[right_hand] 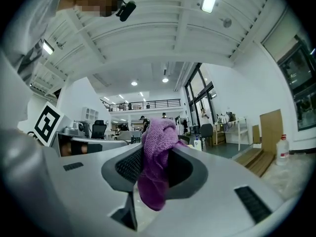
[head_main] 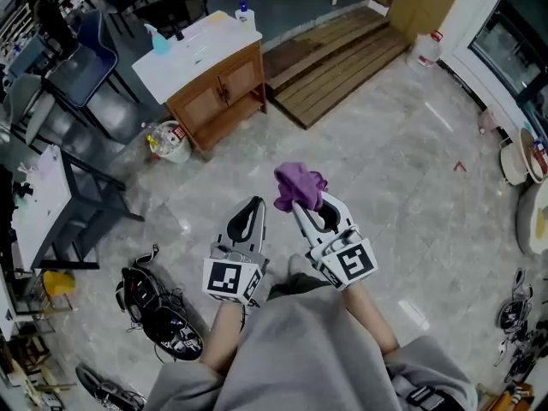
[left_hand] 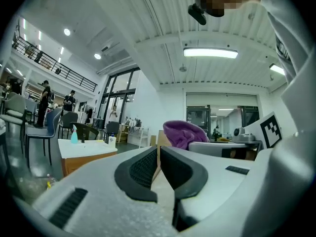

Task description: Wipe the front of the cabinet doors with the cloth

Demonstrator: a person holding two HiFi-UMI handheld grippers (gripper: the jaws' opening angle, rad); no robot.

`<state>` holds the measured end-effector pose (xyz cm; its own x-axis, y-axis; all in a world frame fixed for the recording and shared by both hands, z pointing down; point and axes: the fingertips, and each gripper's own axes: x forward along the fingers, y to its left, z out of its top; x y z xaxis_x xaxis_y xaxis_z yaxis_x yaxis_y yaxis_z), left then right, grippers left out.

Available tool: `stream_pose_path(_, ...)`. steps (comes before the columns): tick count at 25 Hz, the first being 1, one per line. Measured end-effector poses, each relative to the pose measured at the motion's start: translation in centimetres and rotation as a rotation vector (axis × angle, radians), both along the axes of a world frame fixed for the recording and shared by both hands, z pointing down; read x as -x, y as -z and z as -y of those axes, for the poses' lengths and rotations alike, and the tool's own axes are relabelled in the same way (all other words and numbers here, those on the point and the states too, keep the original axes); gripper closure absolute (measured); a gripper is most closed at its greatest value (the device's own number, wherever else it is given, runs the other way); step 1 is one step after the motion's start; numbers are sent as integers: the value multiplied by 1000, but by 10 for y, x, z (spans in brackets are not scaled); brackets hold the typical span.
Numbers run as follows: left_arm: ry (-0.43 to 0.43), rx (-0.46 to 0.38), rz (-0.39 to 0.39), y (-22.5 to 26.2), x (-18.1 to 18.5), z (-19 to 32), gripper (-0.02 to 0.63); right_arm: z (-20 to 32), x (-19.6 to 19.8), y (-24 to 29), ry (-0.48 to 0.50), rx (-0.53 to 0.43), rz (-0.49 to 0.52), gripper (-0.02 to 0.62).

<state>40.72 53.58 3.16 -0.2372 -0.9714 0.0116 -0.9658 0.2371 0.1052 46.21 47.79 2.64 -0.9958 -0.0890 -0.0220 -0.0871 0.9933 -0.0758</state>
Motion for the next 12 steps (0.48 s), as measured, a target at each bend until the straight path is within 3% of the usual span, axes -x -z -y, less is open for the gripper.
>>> stream_pose_path(12,15,59,60,5,-2,42,581,43,3,5,59,36,56,483)
